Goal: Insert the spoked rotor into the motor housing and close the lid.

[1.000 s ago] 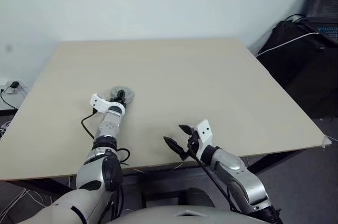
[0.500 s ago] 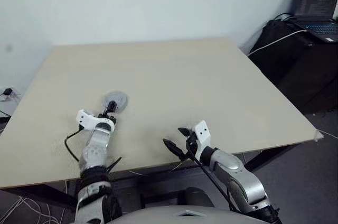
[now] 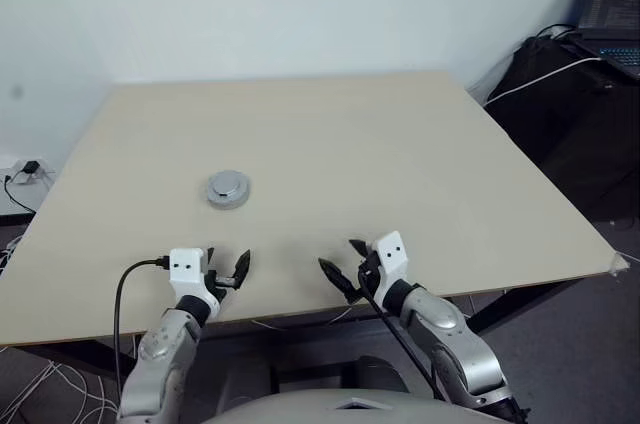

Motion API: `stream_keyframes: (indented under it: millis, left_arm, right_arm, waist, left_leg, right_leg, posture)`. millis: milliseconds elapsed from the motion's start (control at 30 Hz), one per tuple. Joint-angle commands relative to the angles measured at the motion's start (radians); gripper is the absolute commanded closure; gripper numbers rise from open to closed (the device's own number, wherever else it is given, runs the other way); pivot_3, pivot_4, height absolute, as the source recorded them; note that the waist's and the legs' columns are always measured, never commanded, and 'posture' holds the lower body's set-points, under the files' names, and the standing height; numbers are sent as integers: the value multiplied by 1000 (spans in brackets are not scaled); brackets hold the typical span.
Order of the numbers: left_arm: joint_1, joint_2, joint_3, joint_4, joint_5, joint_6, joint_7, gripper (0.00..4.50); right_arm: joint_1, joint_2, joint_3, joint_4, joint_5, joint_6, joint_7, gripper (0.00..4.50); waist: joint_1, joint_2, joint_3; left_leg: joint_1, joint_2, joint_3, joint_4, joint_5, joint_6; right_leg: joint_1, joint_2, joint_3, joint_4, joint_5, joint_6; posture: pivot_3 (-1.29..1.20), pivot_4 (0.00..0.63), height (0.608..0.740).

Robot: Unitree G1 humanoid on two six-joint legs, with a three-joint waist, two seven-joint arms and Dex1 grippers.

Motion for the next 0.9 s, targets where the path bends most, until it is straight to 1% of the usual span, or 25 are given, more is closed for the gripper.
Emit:
stream_keyframes:
  millis: [33,200,333,467,700,900]
  left_arm:
    - [24,-41,-43,-12,151,-212,80,11]
    - [76,-111,-48,34,257,-388,193,11]
    - [94,-154,-29,59,316,-456,286,11]
    - [94,-156,-40,74,325,-477,290,11]
    - [67,-156,-49,65,329,-477,289,11]
    - [53,-160,-62,58,322,-461,284,11]
  right_arm:
    - [23,29,-41,75,-134,-258,-129,0]
    - [93,30,-67,159,-235,-407,-222,0]
    - [137,51,-107,160,-226,-444,-264,0]
    - [147,73,-117,139,-217,-447,-269,0]
    - [125,114,-114,151,-285,-494,-342,0]
    - [133,124,-116,120,-276,-440,-338,0]
  waist:
    - [0,0,0]
    - [-1,0,-1]
    - [-2,1,0]
    - [-2,2,0]
    - [-2,3,1]
    - [-1,3,1]
  left_leg:
    - [-3,0,0,0,0,0]
    - [-5,-2,2,0,0,0]
    - [-5,-1,1,0,0,0]
    - [-5,1,1,0,0,0]
    - [-5,2,0,0,0,0]
    - [-5,1,1,0,-1,1]
  right_leg:
    - [-4,0,0,0,0,0]
    - [-6,1,1,0,0,0]
    - [-6,1,1,0,0,0]
    - [-6,-1,-2,1,0,1]
    - [-6,-2,-5,1,0,1]
    - [-7,-2,-4,0,-1,0]
  posture:
    - [0,0,740]
    - [0,0,740]
    - [0,0,740]
    - [0,0,740]
    - [0,0,740]
    - [0,0,740]
